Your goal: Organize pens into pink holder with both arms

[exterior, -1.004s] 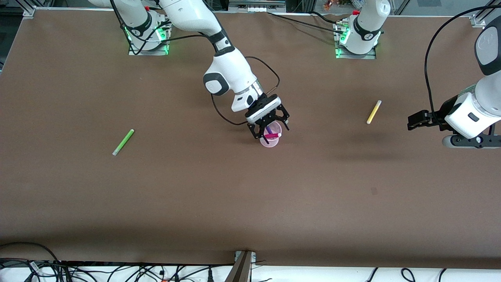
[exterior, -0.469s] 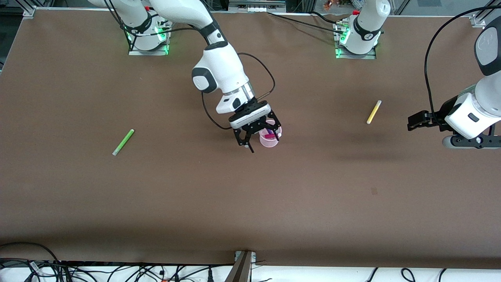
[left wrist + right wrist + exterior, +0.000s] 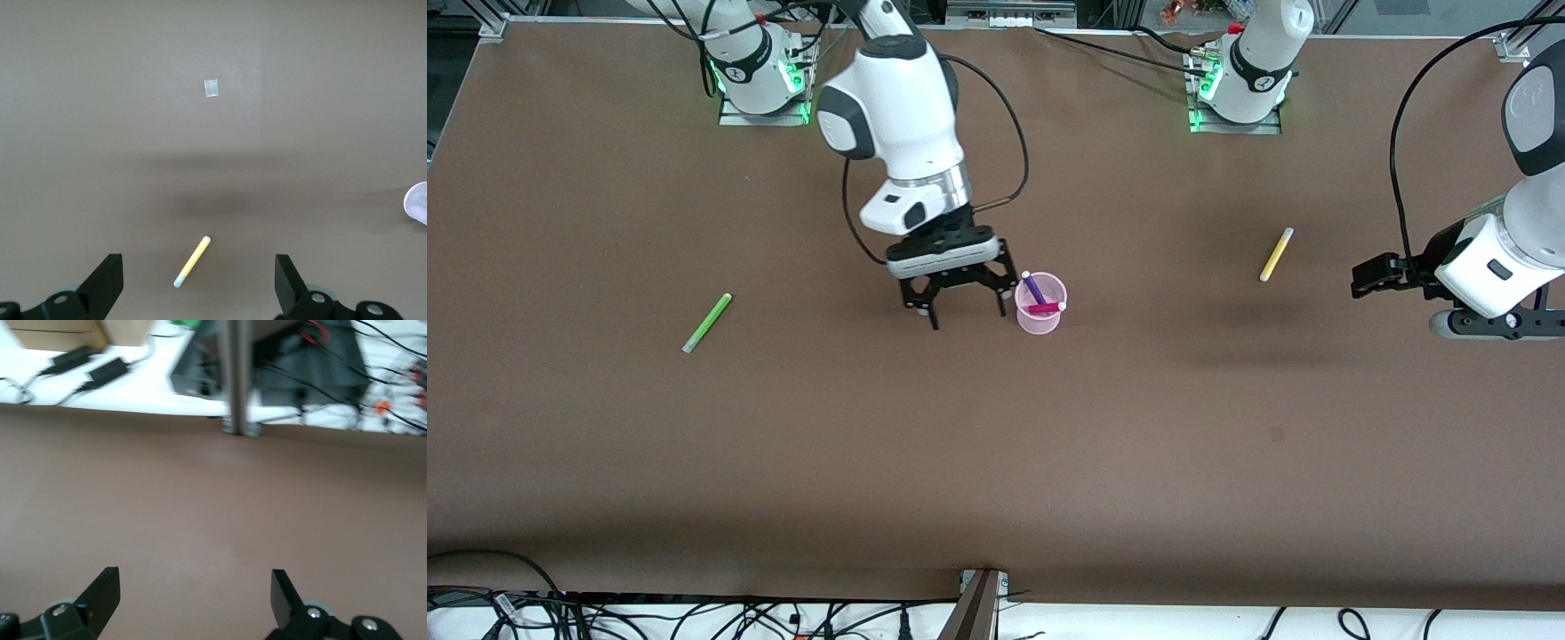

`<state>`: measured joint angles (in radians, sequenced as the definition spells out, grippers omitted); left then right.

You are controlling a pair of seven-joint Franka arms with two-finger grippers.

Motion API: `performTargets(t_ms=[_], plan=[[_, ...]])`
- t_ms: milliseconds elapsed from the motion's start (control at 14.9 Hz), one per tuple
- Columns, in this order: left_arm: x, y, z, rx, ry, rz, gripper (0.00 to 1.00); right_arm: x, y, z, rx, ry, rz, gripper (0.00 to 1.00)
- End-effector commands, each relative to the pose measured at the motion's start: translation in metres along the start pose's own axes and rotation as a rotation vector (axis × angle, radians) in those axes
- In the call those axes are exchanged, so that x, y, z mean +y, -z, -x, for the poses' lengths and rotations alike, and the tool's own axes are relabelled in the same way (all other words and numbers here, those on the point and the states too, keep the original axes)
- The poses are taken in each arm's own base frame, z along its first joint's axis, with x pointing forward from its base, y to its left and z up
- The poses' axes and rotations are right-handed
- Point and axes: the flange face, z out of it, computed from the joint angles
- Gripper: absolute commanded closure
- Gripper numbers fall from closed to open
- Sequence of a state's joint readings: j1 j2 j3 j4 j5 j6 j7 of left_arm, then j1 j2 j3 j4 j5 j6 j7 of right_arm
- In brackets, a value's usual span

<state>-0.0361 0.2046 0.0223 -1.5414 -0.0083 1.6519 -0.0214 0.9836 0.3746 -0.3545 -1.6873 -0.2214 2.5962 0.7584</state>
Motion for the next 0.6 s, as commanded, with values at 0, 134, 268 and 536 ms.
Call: performTargets(t_ms=[0,134,268,536], plan=[[-0.002,0.003,-0.002,0.013,-0.012,0.005,0.0,0.03,0.04,-0.011,-0.152,-0.103,0.027,0.0],[-0.001,0.002,-0.003,0.011,-0.013,0.005,0.0,0.07,0.06,-0.026,-0.267,-0.222,0.037,0.0],[-0.002,0.002,-0.003,0.011,-0.013,0.006,0.0,0.105,0.083,-0.037,-0.353,-0.229,0.047,0.0],[-0.004,0.005,-0.004,0.033,-0.016,0.01,0.0,0.204,0.129,-0.06,-0.481,-0.21,0.036,0.0]])
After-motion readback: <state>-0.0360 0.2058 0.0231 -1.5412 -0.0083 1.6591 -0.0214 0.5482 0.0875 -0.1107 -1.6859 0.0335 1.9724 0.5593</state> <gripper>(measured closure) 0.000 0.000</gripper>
